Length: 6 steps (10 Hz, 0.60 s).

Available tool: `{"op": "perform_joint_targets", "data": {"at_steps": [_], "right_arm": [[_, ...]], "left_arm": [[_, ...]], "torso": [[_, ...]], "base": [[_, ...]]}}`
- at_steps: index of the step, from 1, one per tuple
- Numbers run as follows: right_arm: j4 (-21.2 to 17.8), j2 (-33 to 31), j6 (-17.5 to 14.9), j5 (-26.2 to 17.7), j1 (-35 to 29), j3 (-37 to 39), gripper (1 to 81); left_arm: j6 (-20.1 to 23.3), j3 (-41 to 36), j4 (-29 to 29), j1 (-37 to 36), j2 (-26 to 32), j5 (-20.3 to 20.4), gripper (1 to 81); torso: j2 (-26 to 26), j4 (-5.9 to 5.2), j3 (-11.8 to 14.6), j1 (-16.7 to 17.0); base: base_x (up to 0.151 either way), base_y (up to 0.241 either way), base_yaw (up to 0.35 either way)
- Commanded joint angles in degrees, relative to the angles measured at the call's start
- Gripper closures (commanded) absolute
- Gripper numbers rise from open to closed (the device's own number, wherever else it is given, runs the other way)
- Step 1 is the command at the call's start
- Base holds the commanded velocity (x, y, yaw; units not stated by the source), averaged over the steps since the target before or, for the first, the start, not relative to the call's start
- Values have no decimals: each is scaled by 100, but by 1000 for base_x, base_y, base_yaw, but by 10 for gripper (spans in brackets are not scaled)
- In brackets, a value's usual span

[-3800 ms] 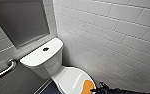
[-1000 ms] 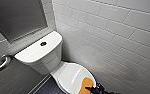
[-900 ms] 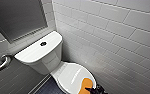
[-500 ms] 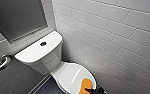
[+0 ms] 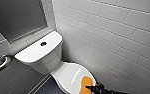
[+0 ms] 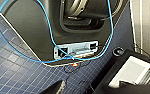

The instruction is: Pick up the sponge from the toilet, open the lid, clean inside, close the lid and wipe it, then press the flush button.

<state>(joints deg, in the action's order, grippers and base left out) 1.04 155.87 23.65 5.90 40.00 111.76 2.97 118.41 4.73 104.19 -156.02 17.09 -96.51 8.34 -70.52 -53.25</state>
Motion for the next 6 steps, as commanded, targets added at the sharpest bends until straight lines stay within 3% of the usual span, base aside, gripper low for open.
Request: {"op": "perform_joint_targets", "data": {"at_steps": [1, 3, 4, 6], "right_arm": [[133, -53, -1, -379, -479, 3, 10], [160, -62, -1, -379, -435, -15, 10], [169, -88, -1, -379, -435, -50, 811], [169, -281, 43, -362, -514, -321, 811]], "left_arm": [[10, -107, 98, 361, 1, -523, 10], [10, -107, 98, 353, 17, -523, 10], [10, -108, 107, 360, 0, -523, 10], [19, -107, 133, 344, -27, -514, 10]], "torso": [[0, 0, 0, 0], [0, 0, 0, 0], [0, 0, 0, 0], [0, 0, 0, 0]], "base": [[0, 0, 0], [0, 0, 0], [0, 0, 0], [0, 0, 0]]}}
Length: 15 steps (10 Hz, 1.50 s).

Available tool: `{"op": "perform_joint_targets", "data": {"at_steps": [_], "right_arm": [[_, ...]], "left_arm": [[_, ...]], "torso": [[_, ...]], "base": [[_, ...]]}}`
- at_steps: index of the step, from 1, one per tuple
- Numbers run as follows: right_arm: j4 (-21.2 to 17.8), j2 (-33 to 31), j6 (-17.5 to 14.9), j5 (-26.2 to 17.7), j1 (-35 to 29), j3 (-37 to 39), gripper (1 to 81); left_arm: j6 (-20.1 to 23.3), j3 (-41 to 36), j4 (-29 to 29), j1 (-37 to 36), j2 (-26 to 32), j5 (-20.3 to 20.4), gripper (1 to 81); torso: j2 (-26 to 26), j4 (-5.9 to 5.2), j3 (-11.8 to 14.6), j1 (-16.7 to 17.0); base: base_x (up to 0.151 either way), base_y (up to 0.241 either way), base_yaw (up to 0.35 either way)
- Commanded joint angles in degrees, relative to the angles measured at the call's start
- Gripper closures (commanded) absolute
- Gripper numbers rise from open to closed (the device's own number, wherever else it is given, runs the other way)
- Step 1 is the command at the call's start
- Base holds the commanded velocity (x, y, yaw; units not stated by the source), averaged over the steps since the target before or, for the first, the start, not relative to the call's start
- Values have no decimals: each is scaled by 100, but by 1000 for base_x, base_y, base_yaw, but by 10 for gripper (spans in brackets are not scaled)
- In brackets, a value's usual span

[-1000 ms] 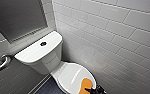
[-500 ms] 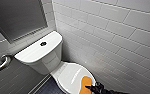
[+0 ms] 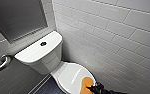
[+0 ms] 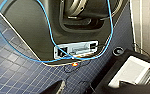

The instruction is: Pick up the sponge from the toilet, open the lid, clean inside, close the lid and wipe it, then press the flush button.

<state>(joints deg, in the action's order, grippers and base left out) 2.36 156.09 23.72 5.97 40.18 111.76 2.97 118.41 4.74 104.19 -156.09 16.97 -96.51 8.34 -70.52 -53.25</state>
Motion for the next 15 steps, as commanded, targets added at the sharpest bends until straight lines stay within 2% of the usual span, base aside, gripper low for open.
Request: {"op": "perform_joint_targets", "data": {"at_steps": [1, 4, 6, 7, 9, 12, 13, 15], "right_arm": [[28, -618, 53, -334, -655, -742, 811], [-139, -2138, 106, -316, -708, -2342, 811], [-140, -3202, 282, -290, -393, -3160, 811], [-140, -3519, 282, -290, -103, -3320, 811], [-131, -3688, 282, -290, 731, -3136, 811], [-104, -3407, 264, -316, 1821, -2241, 811], [-105, -3223, 265, -316, 2147, -1846, 811], [-79, -2940, 256, -378, 2666, -1246, 811]], "left_arm": [[28, -124, 141, 326, -19, -485, 10], [54, -448, 141, 133, 164, -449, 10], [72, -1072, 150, -122, 638, -475, 10], [72, -1371, 167, -297, 893, -510, 10], [98, -2012, 167, -649, 1447, -519, 10], [98, -3050, 159, -1272, 2300, -589, 10], [89, -3192, 106, -1553, 2424, -685, 10], [37, -3394, 88, -2125, 2521, -1256, 10]], "torso": [[0, 0, 0, 0], [0, 0, 0, 0], [0, 0, 0, 0], [0, 0, -2, 0], [0, 0, -2, 0], [0, 0, -2, 0], [0, 0, -2, 0], [0, 0, -2, 0]], "base": [[0, 0, 0], [0, 0, 0], [0, 0, 0], [0, 0, 0], [0, 0, 0], [0, 0, 0], [0, 0, 0], [0, 0, 0]]}}
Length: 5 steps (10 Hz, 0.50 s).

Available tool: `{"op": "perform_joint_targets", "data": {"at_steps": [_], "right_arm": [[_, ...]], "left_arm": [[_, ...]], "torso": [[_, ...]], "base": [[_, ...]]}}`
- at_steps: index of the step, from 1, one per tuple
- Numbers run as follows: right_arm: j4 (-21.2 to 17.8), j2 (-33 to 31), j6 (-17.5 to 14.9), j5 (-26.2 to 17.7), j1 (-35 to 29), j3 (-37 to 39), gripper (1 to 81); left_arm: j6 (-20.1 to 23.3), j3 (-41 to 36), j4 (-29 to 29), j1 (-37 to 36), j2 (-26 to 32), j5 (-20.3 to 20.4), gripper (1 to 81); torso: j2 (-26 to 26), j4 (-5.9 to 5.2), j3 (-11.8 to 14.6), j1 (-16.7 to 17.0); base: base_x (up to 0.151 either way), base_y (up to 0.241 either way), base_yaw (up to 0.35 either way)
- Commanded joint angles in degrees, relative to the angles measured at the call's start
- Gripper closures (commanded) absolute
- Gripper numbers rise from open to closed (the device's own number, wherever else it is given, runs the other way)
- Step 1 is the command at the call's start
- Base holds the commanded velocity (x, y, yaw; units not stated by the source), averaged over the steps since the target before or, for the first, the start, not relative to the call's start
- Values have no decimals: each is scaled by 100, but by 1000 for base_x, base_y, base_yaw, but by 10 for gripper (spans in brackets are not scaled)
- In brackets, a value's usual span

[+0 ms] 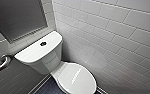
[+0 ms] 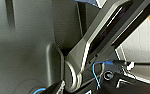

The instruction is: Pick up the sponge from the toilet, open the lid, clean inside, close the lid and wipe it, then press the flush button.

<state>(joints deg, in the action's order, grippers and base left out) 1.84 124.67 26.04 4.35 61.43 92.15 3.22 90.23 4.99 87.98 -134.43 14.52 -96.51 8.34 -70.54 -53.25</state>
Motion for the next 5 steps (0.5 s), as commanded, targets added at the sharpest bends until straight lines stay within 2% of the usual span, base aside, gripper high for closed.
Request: {"op": "perform_joint_targets", "data": {"at_steps": [1, 2, 3, 4, 5], "right_arm": [[-78, 166, -11, -207, 752, 673, 811], [-202, 96, -89, -128, 1059, 523, 811], [-385, -53, -458, 100, 1315, 269, 811], [-953, -211, -1098, 469, 1596, -13, 811], [-1396, -299, -1514, 567, 1798, -23, 811]], "left_arm": [[-5, -586, 56, -741, 363, -1292, 10], [-58, -673, 55, -935, 415, -1425, 10], [-128, -936, 55, -1076, 600, -1443, 10], [-163, -1269, 55, -1234, 836, -1443, 10], [-251, -1490, 55, -1401, 996, -1443, 10]], "torso": [[0, 0, 0, 0], [0, 0, 0, 0], [0, 0, 0, 0], [0, 0, 0, 0], [0, 0, 0, 0]], "base": [[0, 0, 0], [0, 0, 0], [0, 0, 0], [0, 0, 0], [0, 0, 0]]}}
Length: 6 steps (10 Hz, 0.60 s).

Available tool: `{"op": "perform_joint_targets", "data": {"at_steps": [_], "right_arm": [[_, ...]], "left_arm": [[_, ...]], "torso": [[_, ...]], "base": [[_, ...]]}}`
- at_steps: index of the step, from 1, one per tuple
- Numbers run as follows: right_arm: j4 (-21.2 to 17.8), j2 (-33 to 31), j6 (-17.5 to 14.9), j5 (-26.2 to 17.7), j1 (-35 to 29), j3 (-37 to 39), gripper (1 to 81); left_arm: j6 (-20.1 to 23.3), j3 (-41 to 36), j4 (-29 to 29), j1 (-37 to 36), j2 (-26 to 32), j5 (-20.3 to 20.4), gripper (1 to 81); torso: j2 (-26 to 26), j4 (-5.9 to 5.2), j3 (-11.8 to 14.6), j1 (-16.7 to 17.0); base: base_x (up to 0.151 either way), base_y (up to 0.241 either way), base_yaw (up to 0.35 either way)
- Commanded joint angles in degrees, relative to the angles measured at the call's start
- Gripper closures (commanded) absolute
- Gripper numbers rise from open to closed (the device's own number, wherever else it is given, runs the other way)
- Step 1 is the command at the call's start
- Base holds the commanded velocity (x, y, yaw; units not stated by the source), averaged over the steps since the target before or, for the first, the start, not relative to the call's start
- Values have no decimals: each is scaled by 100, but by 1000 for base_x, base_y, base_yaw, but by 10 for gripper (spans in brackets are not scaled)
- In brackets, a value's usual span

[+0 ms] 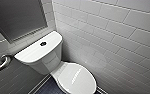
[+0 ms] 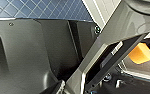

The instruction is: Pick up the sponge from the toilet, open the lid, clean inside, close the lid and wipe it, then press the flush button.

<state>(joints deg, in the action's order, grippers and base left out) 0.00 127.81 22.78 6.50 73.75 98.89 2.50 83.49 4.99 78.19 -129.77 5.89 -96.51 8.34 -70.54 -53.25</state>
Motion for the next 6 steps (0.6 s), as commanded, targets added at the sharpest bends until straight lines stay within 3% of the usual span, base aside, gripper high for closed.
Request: {"op": "perform_joint_targets", "data": {"at_steps": [1, 5, 6], "right_arm": [[-1178, -569, -1356, 300, 776, -644, 811], [-1011, 2, -1338, 353, 1419, 234, 811], [-1002, 46, -1347, 361, 1471, 252, 811]], "left_arm": [[-293, -870, 55, -615, 592, -572, 10], [-1232, -729, 55, -1476, 241, -545, 10], [-1662, -537, 55, -1635, 179, -536, 10]], "torso": [[0, 0, 0, 0], [0, 0, 0, 0], [0, 0, 0, 0]], "base": [[0, 0, 0], [0, 0, 0], [0, 0, 0]]}}
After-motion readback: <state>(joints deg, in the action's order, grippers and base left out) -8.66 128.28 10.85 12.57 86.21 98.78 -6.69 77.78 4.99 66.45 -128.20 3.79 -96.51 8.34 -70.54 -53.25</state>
